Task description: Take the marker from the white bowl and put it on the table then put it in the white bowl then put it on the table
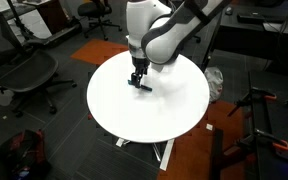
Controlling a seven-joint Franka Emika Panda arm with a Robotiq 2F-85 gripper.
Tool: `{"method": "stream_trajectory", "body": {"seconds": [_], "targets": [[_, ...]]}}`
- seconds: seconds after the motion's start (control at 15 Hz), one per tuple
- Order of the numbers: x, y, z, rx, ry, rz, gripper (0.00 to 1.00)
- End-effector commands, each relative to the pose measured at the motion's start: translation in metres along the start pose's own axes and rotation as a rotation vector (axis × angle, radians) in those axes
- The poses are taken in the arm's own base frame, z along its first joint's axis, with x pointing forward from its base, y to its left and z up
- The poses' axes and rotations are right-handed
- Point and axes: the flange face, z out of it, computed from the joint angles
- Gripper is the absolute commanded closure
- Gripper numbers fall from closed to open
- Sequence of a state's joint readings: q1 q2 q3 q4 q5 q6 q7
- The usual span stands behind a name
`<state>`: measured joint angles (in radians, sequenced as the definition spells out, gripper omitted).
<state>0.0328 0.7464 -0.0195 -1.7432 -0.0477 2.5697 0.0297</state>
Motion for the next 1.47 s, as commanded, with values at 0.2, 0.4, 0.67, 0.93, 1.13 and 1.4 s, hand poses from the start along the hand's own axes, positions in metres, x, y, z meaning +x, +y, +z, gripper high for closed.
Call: {"method": "stream_trajectory", "body": {"seconds": [0.2,0.4,0.67,0.93,1.13,1.4], "targets": [[0.020,0.000,0.014,-0.001,-0.031,0.033,0.00],[0.025,0.001,0.019,-0.001,-0.042,0.033,0.28],[0.030,0.002,0.024,-0.001,-0.054,0.034,0.47],[0.034,0.002,0.027,-0.002,-0.057,0.034,0.78],[0.036,0.002,0.026,-0.002,-0.057,0.035,0.99],[0.036,0.015,0.002,0.000,-0.023,0.067,0.95]]}}
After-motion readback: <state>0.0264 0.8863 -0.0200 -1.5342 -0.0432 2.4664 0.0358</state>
